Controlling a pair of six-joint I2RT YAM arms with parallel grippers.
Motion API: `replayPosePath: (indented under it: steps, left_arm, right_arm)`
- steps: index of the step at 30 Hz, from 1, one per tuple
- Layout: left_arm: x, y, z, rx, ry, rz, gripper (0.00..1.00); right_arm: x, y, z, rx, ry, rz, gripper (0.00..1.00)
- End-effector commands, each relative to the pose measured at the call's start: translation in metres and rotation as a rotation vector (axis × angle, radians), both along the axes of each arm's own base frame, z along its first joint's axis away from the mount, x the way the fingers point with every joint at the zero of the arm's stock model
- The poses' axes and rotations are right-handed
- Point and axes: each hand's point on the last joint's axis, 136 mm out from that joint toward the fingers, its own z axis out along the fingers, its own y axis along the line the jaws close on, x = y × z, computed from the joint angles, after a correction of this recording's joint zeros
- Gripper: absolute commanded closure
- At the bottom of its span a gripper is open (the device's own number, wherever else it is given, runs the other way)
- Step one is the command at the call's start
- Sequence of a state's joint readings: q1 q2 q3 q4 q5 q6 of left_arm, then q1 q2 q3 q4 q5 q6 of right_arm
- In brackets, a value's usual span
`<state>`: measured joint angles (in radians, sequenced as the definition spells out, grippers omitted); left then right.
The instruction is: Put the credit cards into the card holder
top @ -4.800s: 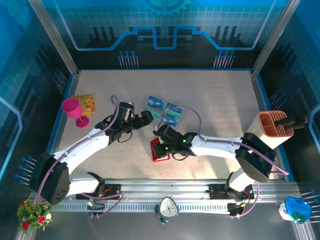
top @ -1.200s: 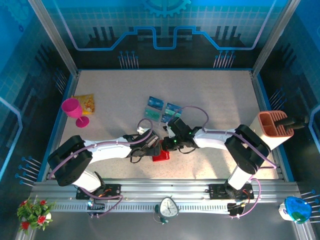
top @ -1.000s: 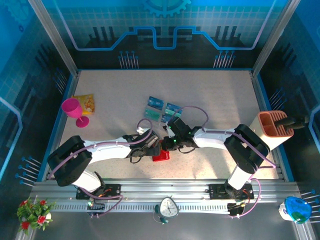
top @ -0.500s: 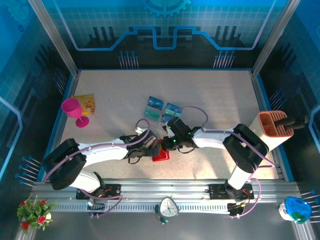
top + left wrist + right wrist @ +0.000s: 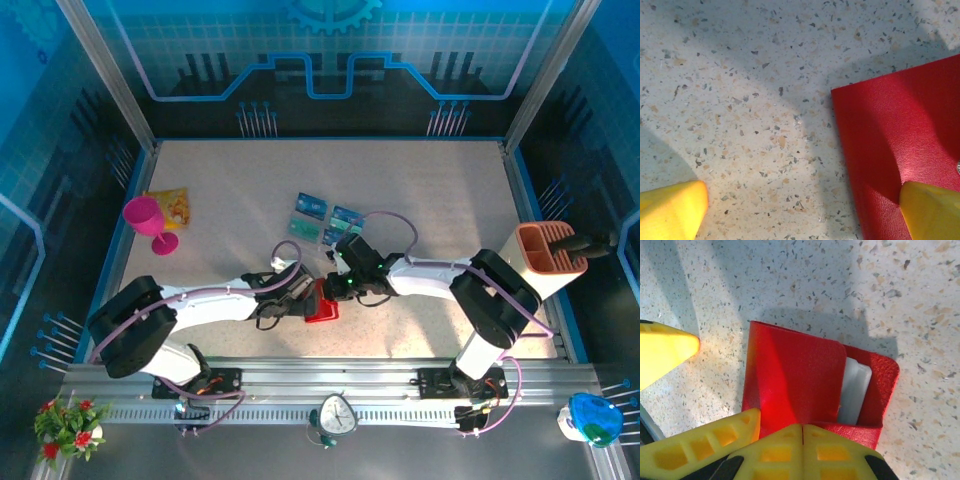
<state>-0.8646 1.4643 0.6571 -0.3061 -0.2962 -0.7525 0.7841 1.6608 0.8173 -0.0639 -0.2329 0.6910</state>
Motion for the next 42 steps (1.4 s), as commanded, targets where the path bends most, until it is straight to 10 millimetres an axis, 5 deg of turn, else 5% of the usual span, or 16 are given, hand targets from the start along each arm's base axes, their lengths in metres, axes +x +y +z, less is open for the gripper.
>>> replayPosePath:
  steps: [1, 24, 42]
  left_arm:
    - [-0.022, 0.005, -0.029, 0.042, 0.111, -0.034, 0.01]
    - [-0.022, 0.002, -0.032, 0.036, 0.111, -0.037, 0.01]
    - [-0.023, 0.002, -0.034, 0.039, 0.114, -0.04, 0.01]
  right_arm:
    - [0.006, -0.001, 0.013, -0.003, -0.029, -0.003, 1.0]
    - [-0.006, 0.006, -0.022, -0.038, 0.033, 0.028, 1.0]
    - [-0.019, 0.016, -0.01, -0.043, -0.012, 0.069, 1.0]
